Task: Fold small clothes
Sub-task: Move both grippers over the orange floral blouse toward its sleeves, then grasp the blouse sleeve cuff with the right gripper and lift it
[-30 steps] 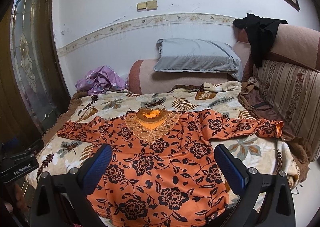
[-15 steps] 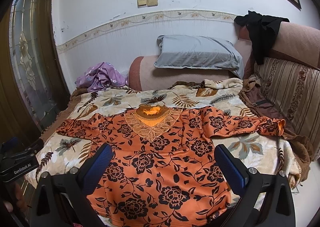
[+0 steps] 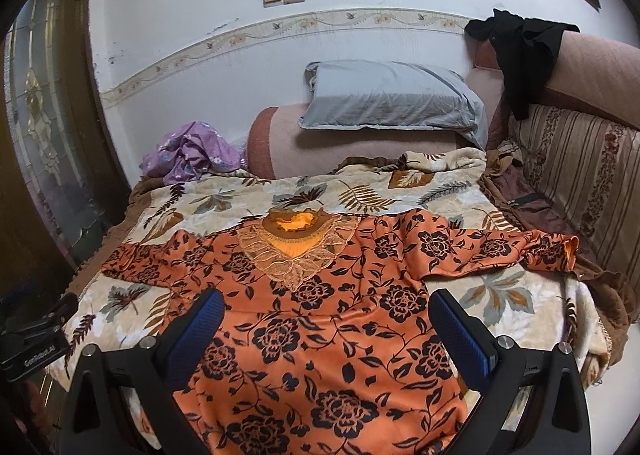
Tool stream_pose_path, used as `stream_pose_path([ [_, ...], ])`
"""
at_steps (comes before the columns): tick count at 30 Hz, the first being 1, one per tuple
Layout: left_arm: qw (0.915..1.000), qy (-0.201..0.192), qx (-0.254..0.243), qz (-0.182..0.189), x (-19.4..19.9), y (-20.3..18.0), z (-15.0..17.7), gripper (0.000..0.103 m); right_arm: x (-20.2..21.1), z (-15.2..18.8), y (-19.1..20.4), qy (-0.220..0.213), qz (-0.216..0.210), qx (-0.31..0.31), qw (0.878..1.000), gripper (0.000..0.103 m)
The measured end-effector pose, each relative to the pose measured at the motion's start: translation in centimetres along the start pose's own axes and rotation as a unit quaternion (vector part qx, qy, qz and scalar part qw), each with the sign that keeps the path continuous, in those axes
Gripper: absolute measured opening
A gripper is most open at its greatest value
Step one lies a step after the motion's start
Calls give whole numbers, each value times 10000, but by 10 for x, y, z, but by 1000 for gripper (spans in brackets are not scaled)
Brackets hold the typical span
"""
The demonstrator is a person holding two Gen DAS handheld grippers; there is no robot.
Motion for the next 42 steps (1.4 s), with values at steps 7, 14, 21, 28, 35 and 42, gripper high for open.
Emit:
stream_pose_path([
  [7,9998,125,-151,-35,-32,-25,-11,103,-50,-13,-57,66,264,-640,9976,103],
  [14,9978,504,-430,67,-90,-75,-16,103,-112,-14,-178,45,90,-2066,9784,103],
  [21,9797,1703,-908,542,-195,-154,15,103,-124,22,-331,-778,-495,-4462,8902,103],
  [28,9720,2028,-664,986,-236,-172,44,103,-126,53,-424,-1627,-569,-5861,7917,89],
  [35,9745,1880,-600,1067,-232,-170,51,103,-137,57,-468,-1876,-222,-6150,7656,76],
  [42,9760,1838,-565,1019,-233,-168,52,103,-80,81,-474,-2721,-714,-6626,6941,76],
])
Point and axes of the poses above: each gripper's, at about its wrist camera, not at the fingertips, and x roughly against the way its jaws point, y to its left, z to its underside, the point moved 2 cm from there along -x, roughly the way its jaws point, and after that the axes turned 13 degrees about -z, right-handed, at the moved point
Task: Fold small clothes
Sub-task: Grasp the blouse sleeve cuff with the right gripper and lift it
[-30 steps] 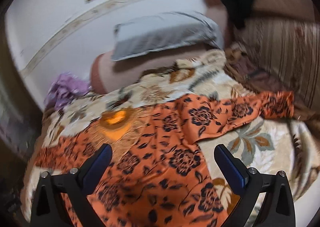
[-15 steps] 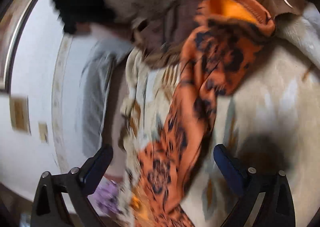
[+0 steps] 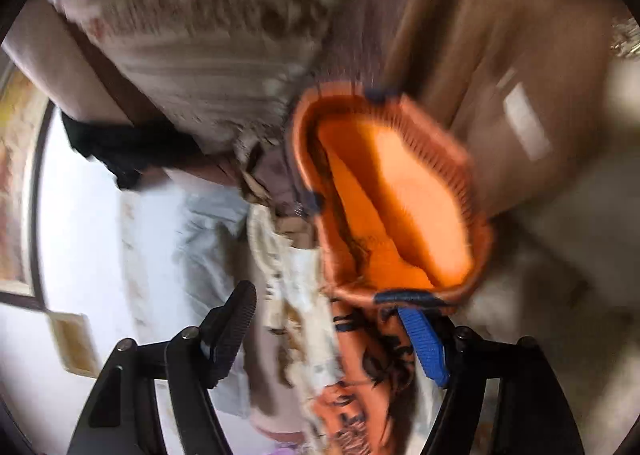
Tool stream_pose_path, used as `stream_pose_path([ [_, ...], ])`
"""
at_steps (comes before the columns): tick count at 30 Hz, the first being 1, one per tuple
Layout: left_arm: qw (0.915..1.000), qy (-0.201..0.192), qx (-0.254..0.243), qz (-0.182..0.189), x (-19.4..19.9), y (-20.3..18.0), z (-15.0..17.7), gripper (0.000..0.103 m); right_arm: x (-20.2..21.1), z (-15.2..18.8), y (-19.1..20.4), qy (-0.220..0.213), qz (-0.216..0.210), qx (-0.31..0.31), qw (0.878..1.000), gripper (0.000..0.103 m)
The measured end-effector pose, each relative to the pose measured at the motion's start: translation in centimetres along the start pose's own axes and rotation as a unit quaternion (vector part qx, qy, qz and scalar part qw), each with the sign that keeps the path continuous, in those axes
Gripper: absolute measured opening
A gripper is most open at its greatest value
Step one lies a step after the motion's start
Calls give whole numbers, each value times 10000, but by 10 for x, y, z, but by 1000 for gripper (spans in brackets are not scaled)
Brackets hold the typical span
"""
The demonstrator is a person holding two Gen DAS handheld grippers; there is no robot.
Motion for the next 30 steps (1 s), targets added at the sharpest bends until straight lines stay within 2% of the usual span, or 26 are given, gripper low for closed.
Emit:
stream_pose_path([
  [5,10000,-35,11,-31,2,-3,0,103,27,-11,-4,-119,741,422,9963,76],
  [8,9999,-90,30,-54,3,-2,2,103,32,-21,-15,-137,765,235,9967,72],
  [10,9999,-131,51,-99,3,-3,3,103,31,-22,-10,-118,776,429,9960,72],
  [15,9998,-137,63,-100,3,-3,2,103,5,-23,0,-110,1208,1041,9871,70],
  [17,9998,-132,63,-96,3,-2,2,103,-1,-19,4,-154,1371,1293,9820,55],
  [18,9999,-129,62,-87,3,-2,2,103,-5,-19,4,-171,1456,1388,9794,33],
  [19,9999,-124,58,-79,3,-2,2,103,1,-18,-3,-231,1521,1473,9771,23],
  [20,9999,-113,47,-70,3,-2,2,103,2,-17,-1,-329,1526,1551,9755,19],
  [21,9999,-95,24,-59,3,-1,1,103,3,-15,4,-413,1427,1656,9749,11],
  [23,9999,-64,-44,-69,6,-1,-1,103,3,-2,26,-493,1152,1912,9735,9],
  [25,9998,-152,-41,-92,12,2,-3,103,5,17,61,-497,606,2186,9727,9],
  [27,9990,-416,92,-153,23,9,-7,103,5,45,95,-350,-130,2364,9709,9],
  [30,9964,-752,239,-316,36,19,-12,103,-3,85,128,77,-720,2508,9653,9],
])
Point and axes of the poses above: each gripper's, at about its wrist camera, not at the fingertips, and x roughly against the way its jaws point, y to its left, z to its underside, the point moved 2 cm from there along -x, roughly the way its jaws point, and after that the axes turned 13 degrees about -z, right-handed, at the moved point
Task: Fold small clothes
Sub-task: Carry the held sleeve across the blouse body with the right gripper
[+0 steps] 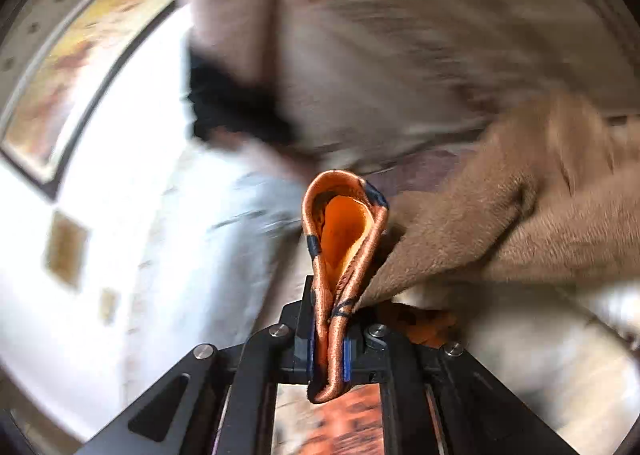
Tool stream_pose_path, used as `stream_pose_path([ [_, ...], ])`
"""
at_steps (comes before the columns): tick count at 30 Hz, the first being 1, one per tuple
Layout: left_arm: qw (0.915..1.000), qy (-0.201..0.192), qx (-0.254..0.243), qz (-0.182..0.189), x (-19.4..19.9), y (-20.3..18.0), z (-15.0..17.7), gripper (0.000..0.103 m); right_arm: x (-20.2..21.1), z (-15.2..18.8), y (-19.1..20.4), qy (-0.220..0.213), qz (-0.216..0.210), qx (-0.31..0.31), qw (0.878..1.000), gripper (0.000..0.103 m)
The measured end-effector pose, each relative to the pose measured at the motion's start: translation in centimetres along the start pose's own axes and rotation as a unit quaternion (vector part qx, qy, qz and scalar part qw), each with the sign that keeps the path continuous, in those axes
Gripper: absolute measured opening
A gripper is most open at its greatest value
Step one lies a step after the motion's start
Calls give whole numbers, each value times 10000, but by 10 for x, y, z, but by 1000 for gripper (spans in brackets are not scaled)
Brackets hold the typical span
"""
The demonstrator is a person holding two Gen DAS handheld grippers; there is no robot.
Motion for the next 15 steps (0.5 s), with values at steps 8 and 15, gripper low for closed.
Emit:
stream_pose_path([
  [8,9998,-30,173,-19,1,20,-7,103,-51,80,73,1153,-66,751,9905,9],
  [15,9996,173,181,155,-1,19,-1,103,3,21,8,3,909,501,9946,9],
])
Point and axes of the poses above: each gripper's, at about its wrist camera, not at the fingertips, and x roughly against the way its jaws point, y to its left, z to its underside, the point moved 2 cm from there along -x, roughly the way its jaws point, and after that the axes turned 13 degrees about -z, right-handed, at the moved point
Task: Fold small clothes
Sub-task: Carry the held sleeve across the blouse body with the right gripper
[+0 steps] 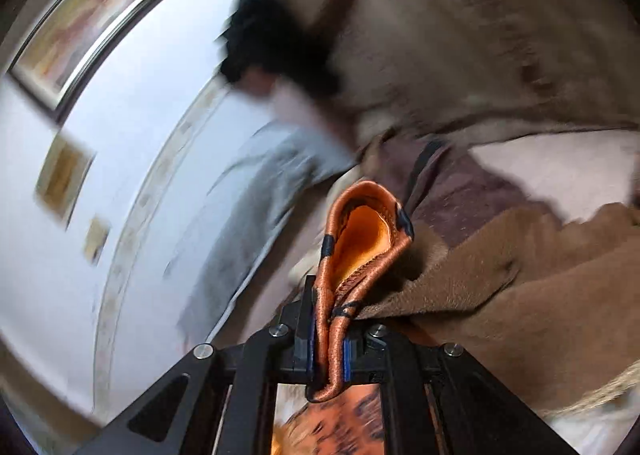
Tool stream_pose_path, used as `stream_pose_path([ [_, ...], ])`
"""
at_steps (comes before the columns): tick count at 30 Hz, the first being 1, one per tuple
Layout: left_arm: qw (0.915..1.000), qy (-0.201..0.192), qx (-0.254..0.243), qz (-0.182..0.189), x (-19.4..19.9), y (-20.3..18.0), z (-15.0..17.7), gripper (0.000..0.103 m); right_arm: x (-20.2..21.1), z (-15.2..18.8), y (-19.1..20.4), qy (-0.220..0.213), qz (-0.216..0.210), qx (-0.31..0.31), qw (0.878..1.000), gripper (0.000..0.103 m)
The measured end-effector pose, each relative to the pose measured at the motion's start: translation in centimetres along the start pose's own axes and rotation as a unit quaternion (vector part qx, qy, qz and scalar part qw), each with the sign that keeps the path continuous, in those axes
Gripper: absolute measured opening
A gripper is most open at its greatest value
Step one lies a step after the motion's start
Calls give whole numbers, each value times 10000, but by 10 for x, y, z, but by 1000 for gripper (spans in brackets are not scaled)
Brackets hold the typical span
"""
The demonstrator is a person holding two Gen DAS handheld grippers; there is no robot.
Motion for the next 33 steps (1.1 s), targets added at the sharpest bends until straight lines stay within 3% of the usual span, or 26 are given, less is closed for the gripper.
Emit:
stream_pose_path([
  [5,9997,-32,-165,-148,-3,-11,3,103,28,-45,-47,-523,528,-269,9969,9],
  [14,9980,-185,-512,-305,-6,-33,8,103,25,-78,-117,-405,1267,-556,9896,9],
  [16,9978,-196,-552,-324,-6,-35,9,103,27,-78,-125,-414,1153,-786,9894,9],
  [21,9983,-138,-496,-267,-7,-31,8,103,30,-74,-90,-368,802,-440,9951,12],
  [23,9986,-138,-447,-256,-7,-28,7,103,33,-71,-90,-389,653,-649,9950,14],
  [25,9988,-127,-392,-248,-7,-25,6,103,34,-69,-92,-396,493,-762,9951,22],
  [29,9991,-89,-365,-185,-6,-23,5,103,34,-68,-87,-331,639,-623,9955,28],
  [30,9991,-99,-373,-162,-5,-24,5,103,35,-68,-86,-361,646,-609,9954,45],
  [31,9991,-128,-385,-147,-4,-25,6,103,37,-68,-85,-432,595,-616,9954,73],
  [33,9985,-206,-467,-220,-4,-29,6,103,45,-70,-80,-657,614,-528,9946,79],
])
Point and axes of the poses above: each gripper's, at about its wrist camera, not at the fingertips, and x roughly against the way its jaws point, y to its left, z to its underside, the point moved 2 cm from there along -x, roughly the way its jaws point, and after that the axes turned 13 degrees about -z, right-handed, at the moved point
